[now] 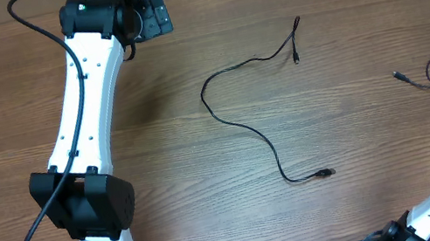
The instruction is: Untangle cables
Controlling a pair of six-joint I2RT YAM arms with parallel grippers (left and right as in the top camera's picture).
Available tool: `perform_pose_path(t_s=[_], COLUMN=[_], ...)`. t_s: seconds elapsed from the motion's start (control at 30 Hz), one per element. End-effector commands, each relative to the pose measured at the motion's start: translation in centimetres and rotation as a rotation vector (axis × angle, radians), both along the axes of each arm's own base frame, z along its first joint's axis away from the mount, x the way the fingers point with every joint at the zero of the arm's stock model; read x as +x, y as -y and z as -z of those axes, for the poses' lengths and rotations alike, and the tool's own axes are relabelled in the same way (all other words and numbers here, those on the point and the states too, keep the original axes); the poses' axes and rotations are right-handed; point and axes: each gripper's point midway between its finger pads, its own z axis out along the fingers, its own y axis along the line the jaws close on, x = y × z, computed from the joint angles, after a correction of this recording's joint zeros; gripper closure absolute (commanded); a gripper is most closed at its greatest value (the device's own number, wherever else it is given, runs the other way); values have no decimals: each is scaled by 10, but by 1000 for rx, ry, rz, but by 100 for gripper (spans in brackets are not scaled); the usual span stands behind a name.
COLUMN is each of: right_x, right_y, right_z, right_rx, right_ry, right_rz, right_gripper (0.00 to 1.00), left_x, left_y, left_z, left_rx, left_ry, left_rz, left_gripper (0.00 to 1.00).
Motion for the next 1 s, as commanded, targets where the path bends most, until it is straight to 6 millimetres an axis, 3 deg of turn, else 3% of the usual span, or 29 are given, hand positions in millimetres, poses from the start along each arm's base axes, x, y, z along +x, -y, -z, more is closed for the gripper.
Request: perform_pose_path(t_s=[0.0, 0.6, 0.97], right_x=[13, 93, 103], right_y=[-5, -14, -20], right_z=[6, 14, 20], right_rx=[-11, -134, -112], right_ry=[22, 195, 210], right_rz=[-51, -270, -361], right_gripper=[96, 96, 96], left_x=[0, -2, -1], left_y=[2, 2, 3], left_z=[0, 1, 0], left_rx=[-13, -12, -13], left_ry=[-4, -15, -7], left_rz=[0, 1, 1], left_gripper=[0, 0, 0])
